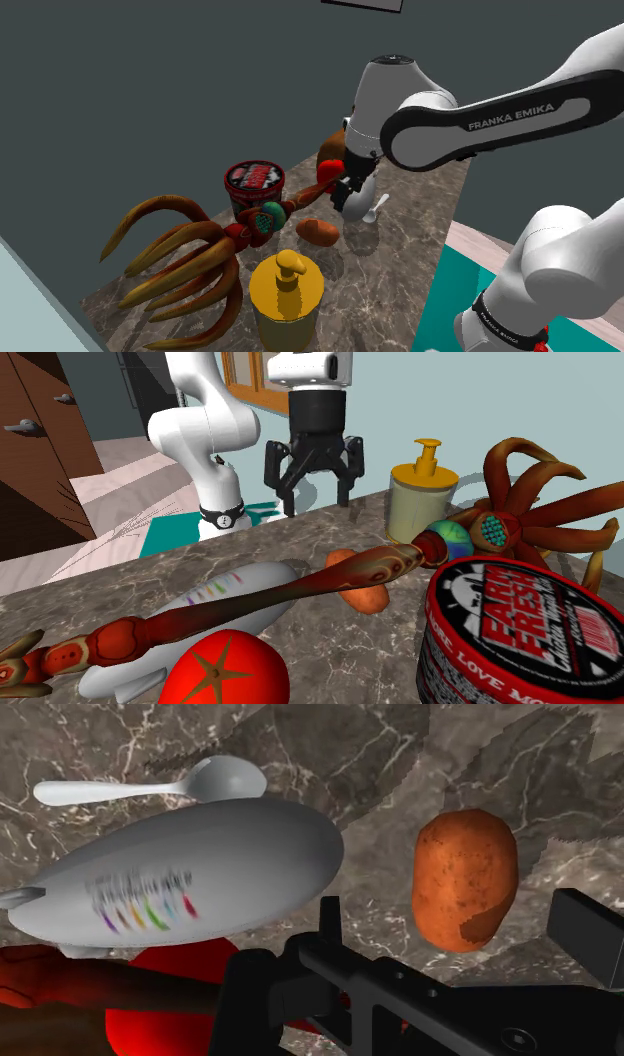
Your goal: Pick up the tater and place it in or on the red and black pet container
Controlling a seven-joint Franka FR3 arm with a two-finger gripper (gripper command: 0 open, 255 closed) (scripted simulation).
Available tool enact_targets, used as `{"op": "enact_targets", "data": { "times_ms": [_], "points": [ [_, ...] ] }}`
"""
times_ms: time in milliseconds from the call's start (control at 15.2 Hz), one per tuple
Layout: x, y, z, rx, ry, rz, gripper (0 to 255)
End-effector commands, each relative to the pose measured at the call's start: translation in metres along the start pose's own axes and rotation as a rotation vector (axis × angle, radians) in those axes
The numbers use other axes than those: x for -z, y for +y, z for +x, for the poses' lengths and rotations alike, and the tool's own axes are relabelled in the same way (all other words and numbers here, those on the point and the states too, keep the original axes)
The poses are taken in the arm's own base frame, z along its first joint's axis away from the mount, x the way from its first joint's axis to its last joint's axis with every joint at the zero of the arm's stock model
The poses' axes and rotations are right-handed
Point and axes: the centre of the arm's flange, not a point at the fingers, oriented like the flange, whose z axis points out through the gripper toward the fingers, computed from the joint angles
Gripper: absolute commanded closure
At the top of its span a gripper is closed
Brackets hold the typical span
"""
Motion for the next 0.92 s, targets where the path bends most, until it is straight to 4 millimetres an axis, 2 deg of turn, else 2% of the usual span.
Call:
{"op": "enact_targets", "data": {
  "times_ms": [0,264,726,858],
  "points": [
    [-0.024,-0.019,0.004,0.017,-0.002,0.004,0],
    [-0.060,-0.048,0.010,0.047,-0.010,0.008,0],
    [-0.097,-0.048,0.009,0.047,-0.010,0.008,0],
    [-0.100,-0.048,0.009,0.047,-0.010,0.008,0]
  ]
}}
